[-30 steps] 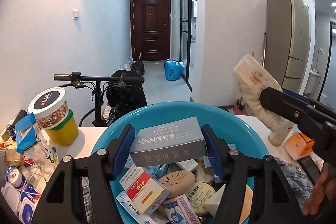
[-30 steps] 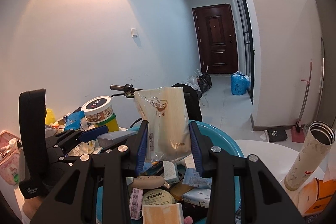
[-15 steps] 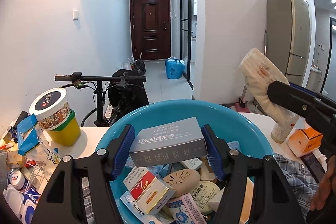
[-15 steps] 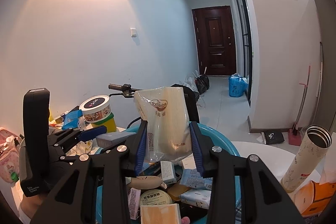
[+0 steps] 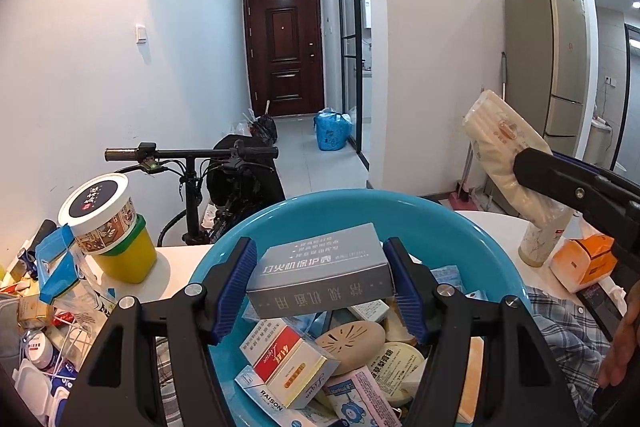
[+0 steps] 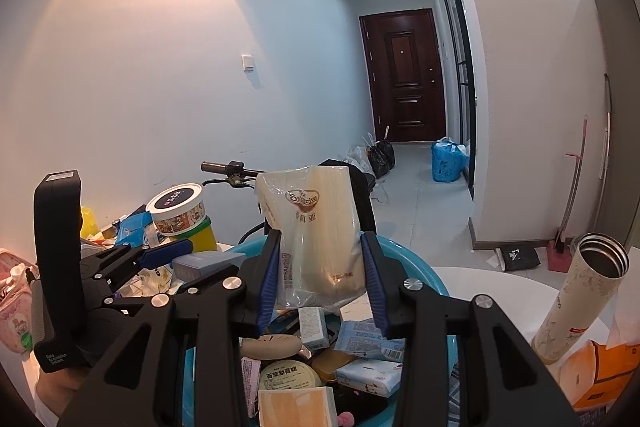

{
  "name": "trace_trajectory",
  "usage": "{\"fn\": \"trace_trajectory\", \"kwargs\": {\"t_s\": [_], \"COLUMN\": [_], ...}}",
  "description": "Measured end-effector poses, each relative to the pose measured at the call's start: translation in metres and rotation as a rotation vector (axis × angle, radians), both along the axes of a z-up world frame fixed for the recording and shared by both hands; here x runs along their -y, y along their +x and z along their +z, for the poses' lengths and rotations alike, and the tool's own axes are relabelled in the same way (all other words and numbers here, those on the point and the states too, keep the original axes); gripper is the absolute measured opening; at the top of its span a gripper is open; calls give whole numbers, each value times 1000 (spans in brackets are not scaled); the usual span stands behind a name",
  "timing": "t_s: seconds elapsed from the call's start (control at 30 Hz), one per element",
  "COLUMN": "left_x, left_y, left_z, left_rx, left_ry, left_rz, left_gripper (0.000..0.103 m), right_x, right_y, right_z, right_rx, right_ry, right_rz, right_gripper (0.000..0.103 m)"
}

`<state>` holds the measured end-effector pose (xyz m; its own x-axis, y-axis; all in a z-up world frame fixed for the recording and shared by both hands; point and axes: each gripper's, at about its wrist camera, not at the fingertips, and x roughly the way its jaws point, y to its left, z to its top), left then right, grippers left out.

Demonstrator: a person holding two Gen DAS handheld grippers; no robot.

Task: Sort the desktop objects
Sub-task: 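Hold the grey box above the basin with the left tool while the right tool holds the sachet above it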

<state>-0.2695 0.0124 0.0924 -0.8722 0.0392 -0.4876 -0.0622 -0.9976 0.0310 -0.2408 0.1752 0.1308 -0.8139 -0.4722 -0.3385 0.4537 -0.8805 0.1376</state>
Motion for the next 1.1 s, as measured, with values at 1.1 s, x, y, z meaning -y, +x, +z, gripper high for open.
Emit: {"fn": "trace_trajectory", "kwargs": {"t_s": [1.1], "left_x": [-8], "left_y": [-5], "left_z": [-8], "left_rx": [21], "left_ry": [2], "left_rz": [-29], "left_gripper": [68], "right_x": [6], "right_y": [-9], "right_z": [-6], "right_rx": [17], "right_ry": [44], "right_rz": [-33], "right_gripper": [38]}}
